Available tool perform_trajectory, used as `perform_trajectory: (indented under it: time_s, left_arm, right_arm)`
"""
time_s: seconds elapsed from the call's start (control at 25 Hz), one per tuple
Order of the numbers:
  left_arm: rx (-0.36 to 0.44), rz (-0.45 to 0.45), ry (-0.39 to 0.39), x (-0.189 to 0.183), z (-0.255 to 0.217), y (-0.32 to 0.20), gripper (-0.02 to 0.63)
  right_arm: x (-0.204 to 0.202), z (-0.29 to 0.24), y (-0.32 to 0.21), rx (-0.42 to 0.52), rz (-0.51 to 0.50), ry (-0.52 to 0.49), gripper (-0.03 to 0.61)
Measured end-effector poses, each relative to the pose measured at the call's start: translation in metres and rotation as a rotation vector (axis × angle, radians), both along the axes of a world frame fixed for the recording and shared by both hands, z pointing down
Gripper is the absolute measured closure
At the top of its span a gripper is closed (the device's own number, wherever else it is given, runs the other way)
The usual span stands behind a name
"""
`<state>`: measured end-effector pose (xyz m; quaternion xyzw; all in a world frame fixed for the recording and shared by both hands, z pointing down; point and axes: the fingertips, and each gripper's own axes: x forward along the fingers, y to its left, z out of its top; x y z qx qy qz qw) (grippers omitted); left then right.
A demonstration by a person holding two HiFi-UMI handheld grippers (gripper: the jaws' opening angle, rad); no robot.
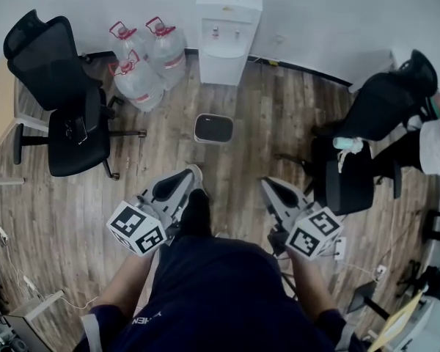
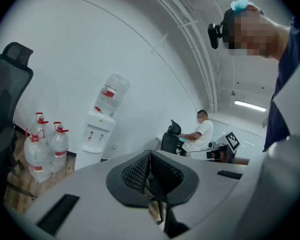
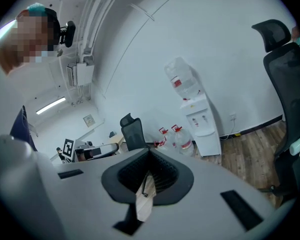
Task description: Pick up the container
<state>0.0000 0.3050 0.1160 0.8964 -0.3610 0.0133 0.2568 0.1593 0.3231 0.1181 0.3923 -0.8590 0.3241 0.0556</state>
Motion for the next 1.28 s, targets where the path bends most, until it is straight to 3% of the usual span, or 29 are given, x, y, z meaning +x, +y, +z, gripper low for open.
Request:
perform_trajectory:
  time_s: [0.4, 0.72, 0.96, 1.28]
  left_arm:
    - [-0.074, -0.004, -0.073, -0.064, 0.044, -0.165, 0.588]
    - [-0.143, 0.01, -0.121, -0.085, 0.096, -0.236, 0.588]
    - [-0.281, -0.008, -0.134, -0.08, 0.184, -0.262, 0.588]
    - [-0.497, -0.111, -0.184, -0.075, 0.347, -0.293, 0.588]
  right_arm:
    - [-0.053, 0.045, -0.156, -0.105, 0.009, 0.055, 0.561]
    - [-0.06, 0.093, -0.222, -0.17, 0.012, 0.121, 0.561]
    - [-0.059, 0.161, -0.273, -0.204, -0.065, 0.248, 0.561]
    - [-0.042, 0.32, -0.335, -0.329, -0.201, 0.383, 0.561]
